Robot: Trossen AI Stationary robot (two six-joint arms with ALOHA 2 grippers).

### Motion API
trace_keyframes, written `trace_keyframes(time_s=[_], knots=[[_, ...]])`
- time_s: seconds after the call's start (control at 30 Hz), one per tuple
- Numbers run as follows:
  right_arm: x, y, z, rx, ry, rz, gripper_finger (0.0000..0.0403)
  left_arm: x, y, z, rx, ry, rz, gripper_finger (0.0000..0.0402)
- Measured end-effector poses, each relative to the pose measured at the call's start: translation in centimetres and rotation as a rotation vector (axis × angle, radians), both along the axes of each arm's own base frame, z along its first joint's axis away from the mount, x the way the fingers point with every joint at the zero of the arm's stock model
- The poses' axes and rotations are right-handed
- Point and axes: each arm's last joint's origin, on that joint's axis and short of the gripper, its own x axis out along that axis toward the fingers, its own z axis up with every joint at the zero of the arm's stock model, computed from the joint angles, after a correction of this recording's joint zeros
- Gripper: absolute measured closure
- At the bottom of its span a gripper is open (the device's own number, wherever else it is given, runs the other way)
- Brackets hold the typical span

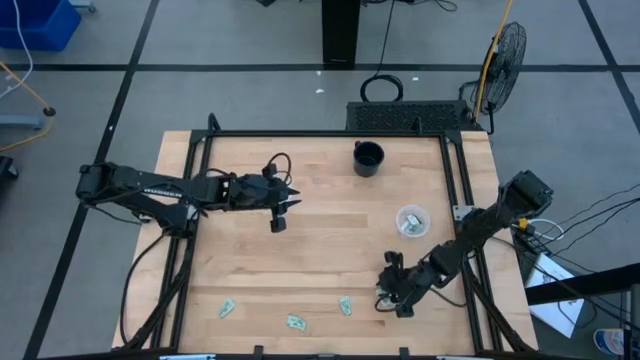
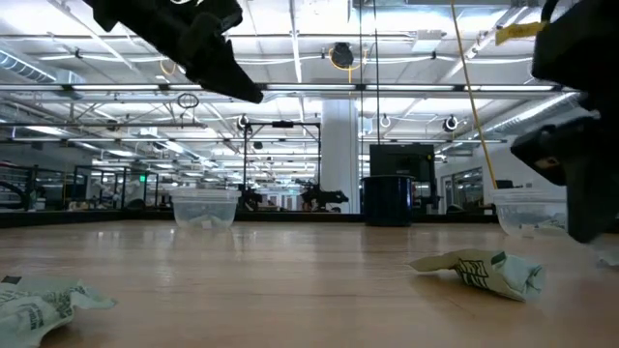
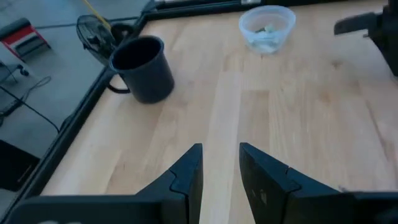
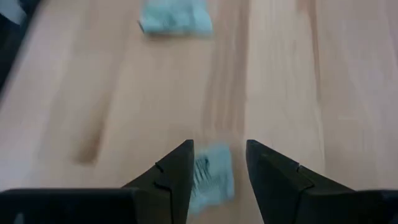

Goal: Pick and place items into bin
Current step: Put the white stevia packet into the right transparent bin

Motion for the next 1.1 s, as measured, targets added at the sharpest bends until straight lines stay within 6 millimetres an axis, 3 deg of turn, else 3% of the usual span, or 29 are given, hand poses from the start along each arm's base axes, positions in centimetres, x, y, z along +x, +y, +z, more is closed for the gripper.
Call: trace_keyframes(time_s=[0.33,0.63,0.77,0.9,1.1], knots=[[-0.6,0.5,-1.7,-0.042,0.08,-0.014,0.028,0.0,0.0,0.2,0.002,-0.014,0.0,0.0291],[-0.6,0.4,-1.2,-0.013,0.077,-0.004,0.0394,0.0,0.0,0.2,0.014,-0.01,-0.007,0.0291],[-0.8,-0.1,0.1,0.017,0.055,-0.004,0.0397,0.0,0.0,0.2,0.036,-0.004,-0.02,0.0291],[-0.7,-1.0,3.0,0.033,-0.058,-0.014,0.04,0.1,0.0,0.2,0.042,-0.008,-0.023,0.0291],[-2.6,-4.4,6.3,-0.125,-0.096,-0.105,0.0402,0.1,0.0,0.2,0.046,-0.008,-0.025,0.0291]])
